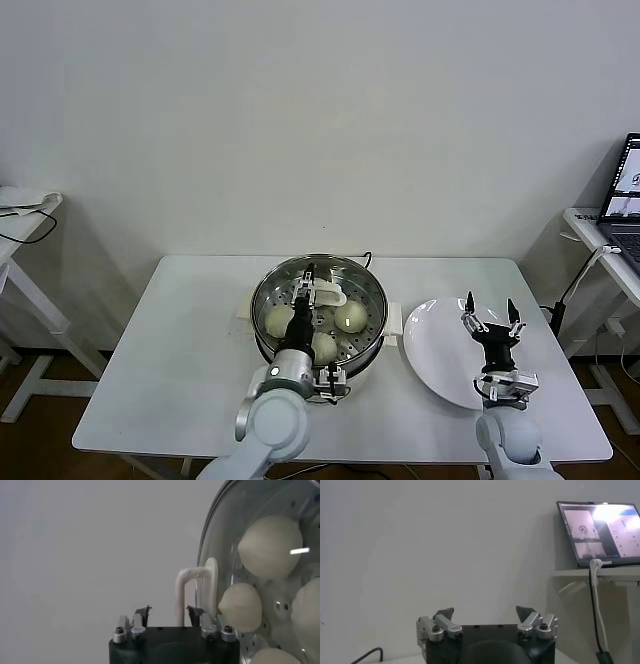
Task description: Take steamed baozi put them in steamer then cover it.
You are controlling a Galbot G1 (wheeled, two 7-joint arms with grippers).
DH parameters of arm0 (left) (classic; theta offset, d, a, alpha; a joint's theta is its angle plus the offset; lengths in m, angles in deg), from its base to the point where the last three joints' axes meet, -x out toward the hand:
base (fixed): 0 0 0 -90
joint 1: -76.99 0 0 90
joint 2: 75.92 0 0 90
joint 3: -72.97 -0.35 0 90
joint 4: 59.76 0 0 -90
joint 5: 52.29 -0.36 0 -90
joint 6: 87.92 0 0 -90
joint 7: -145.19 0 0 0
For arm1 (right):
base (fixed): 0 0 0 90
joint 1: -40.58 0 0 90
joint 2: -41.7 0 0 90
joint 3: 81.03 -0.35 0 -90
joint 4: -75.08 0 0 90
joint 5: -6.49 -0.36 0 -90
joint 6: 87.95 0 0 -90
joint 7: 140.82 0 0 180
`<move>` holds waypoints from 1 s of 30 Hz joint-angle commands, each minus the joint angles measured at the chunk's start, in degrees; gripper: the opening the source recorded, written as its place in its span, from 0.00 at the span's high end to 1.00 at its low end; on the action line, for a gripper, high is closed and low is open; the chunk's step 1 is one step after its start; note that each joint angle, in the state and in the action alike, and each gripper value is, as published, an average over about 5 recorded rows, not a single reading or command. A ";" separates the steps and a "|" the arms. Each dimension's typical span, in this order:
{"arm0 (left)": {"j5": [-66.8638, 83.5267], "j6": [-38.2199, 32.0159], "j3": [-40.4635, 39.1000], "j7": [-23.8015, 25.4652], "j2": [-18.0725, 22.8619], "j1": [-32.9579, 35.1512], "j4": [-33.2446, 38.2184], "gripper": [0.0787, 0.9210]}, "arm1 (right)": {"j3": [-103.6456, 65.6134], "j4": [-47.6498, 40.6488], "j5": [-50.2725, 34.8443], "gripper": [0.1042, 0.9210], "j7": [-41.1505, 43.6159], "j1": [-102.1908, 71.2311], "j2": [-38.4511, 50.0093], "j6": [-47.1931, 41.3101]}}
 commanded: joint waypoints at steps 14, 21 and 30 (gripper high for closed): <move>14.75 0.05 7.51 -1.20 -10.10 9.35 19.58 0.12 | 0.65 0.53 1.40 0.12 -1.37 0.45 1.04 -3.93; 34.73 -5.70 26.66 -12.36 -10.26 13.59 17.95 0.12 | 1.31 2.50 -0.22 0.12 -0.70 -0.69 1.83 -7.05; 76.81 -28.57 42.79 -22.35 -6.10 12.24 -0.57 0.12 | 1.72 5.10 -2.15 0.12 0.38 -2.52 2.00 -7.40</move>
